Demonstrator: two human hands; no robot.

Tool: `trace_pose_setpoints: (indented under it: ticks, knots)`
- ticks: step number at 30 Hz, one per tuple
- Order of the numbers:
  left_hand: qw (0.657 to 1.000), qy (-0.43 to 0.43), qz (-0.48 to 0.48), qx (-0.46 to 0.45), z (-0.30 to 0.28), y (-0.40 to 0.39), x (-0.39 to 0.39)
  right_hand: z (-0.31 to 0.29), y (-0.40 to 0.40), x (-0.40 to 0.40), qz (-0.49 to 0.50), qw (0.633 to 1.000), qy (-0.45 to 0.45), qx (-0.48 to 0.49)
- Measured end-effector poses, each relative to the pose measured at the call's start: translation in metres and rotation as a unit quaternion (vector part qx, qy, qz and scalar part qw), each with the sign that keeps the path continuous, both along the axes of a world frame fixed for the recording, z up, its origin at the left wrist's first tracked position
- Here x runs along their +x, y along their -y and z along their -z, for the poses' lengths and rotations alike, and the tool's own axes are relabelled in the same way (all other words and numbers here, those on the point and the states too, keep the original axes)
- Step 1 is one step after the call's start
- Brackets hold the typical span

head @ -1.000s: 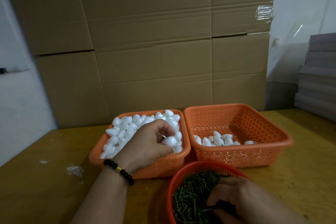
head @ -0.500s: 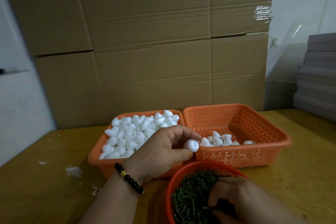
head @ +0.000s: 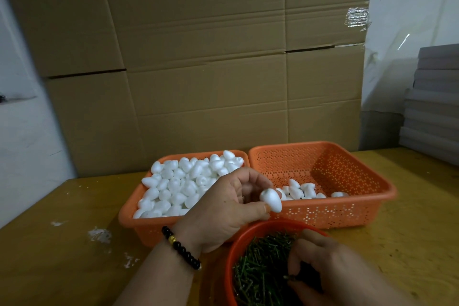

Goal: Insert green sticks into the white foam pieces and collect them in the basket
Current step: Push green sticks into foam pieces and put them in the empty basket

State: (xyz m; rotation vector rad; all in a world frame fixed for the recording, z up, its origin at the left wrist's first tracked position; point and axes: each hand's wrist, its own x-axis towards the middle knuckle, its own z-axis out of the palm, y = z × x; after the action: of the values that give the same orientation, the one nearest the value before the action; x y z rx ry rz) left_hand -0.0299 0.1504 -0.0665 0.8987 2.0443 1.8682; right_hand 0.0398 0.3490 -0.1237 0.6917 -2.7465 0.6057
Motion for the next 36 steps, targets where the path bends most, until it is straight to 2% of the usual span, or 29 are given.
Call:
trace_pose_setpoints:
  ticks: [9,12,21,30,36]
  knots:
    - [0.995,0.071,-0.008,0.068,0.001,-0.006,0.004,-0.004,0.001,0.003,0.016,0.999,-0.028,-0.024]
    - [0.992,0.099,-0.009,0.082,0.0,-0.008,0.005,-0.006,0.002,0.007,0.027,0.995,-0.079,-0.049]
    - [0.987,0.111,-0.008,0.119,-0.002,-0.011,0.005,-0.004,0.002,0.007,0.029,0.993,-0.105,-0.049]
    - [0.99,0.106,0.009,0.091,0.001,-0.012,0.005,-0.006,0.002,0.01,0.03,0.983,-0.151,-0.104]
    - [0.98,0.155,0.054,0.114,-0.002,-0.01,0.004,-0.001,0.002,0.008,0.049,0.967,-0.194,-0.156]
